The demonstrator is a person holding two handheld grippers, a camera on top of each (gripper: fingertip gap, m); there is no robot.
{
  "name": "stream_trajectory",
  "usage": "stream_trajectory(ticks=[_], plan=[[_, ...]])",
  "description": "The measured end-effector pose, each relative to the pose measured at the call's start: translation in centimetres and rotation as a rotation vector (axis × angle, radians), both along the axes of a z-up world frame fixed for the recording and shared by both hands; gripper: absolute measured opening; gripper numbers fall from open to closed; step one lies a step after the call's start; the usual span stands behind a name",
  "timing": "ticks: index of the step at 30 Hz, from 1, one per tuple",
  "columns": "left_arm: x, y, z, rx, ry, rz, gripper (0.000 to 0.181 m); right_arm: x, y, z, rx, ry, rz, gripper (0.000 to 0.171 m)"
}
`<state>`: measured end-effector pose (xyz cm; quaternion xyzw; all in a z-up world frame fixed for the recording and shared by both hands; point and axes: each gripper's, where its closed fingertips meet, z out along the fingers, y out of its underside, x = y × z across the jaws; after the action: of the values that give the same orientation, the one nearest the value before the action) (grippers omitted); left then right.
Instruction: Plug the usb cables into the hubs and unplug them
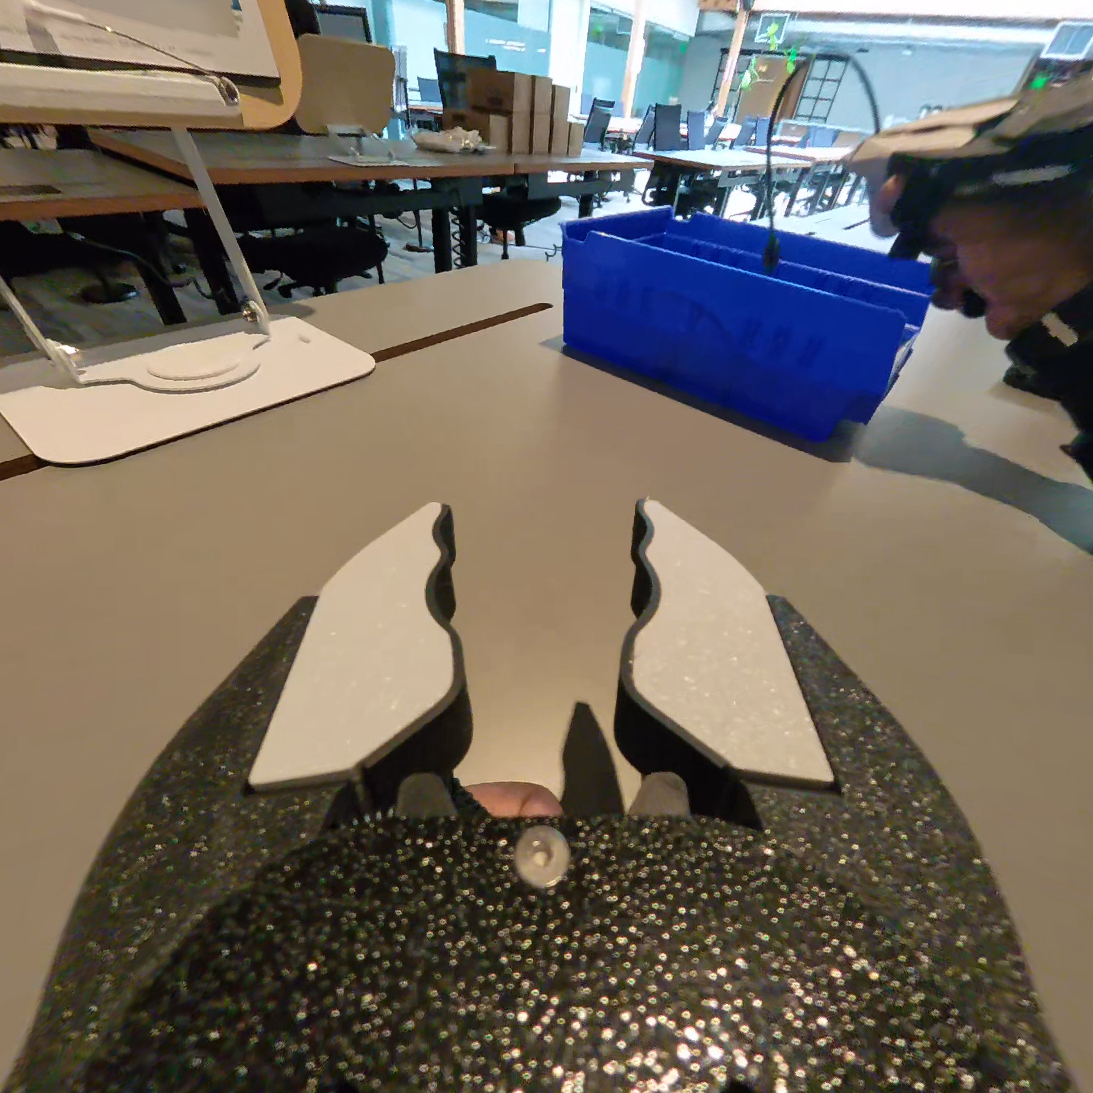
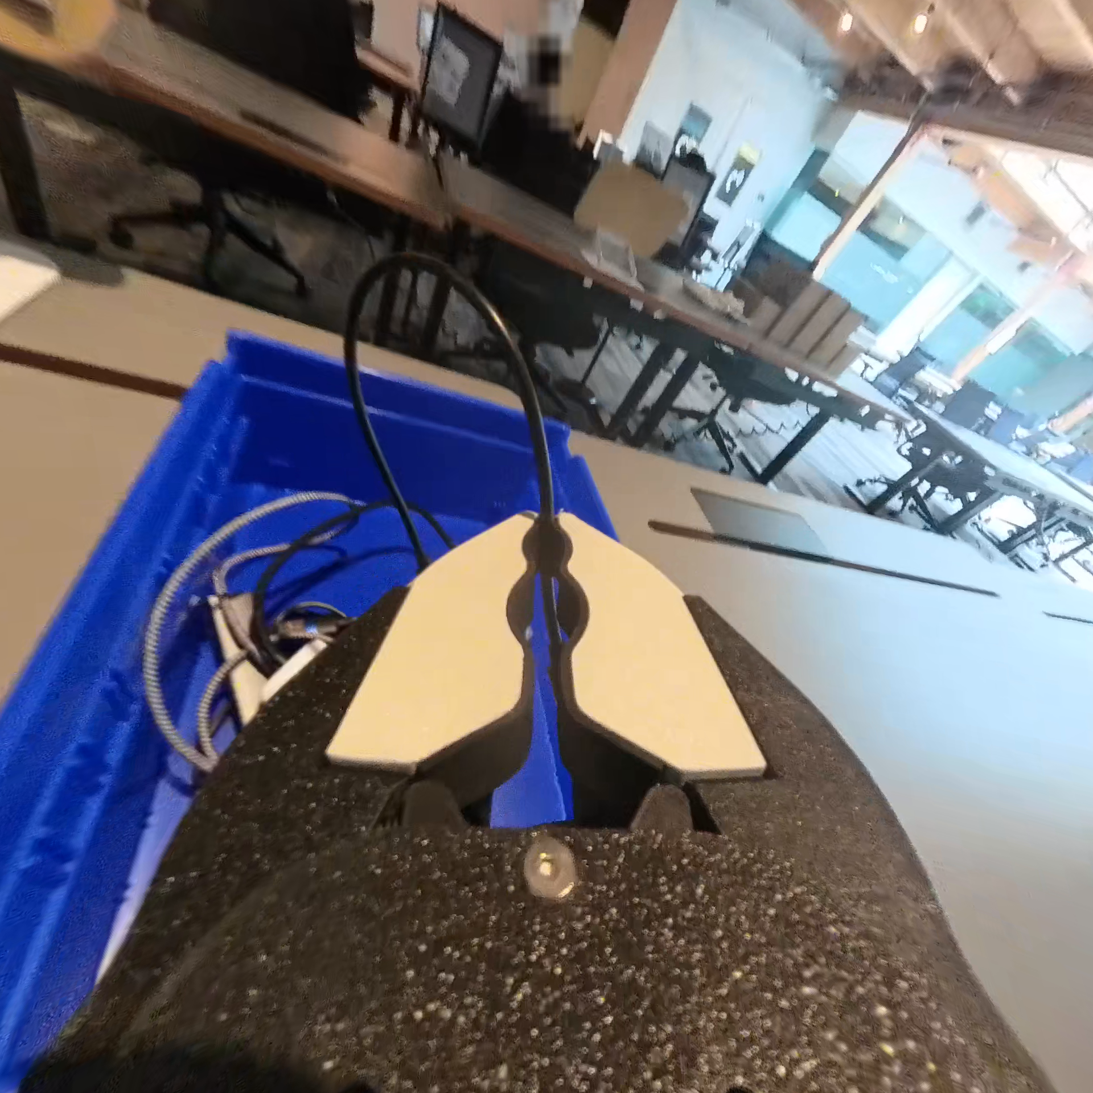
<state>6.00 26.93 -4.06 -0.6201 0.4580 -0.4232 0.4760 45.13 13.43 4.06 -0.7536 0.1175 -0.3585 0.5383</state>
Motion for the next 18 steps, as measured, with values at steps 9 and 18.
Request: stream_trajectory(ticks=[9, 18], plan=[[-0.3, 0.1, 0.1, -0.002, -0.008, 0.013, 0.055, 1.8, 0.3, -4.4, -0.139, 0.014, -0.078, 0.024], [-0.2, 0.0, -0.5, 0.017, 0.039, 0.019, 0.056, 1.3, -1.3, -3.1, 0.050, 0.098, -0.079, 0.063]])
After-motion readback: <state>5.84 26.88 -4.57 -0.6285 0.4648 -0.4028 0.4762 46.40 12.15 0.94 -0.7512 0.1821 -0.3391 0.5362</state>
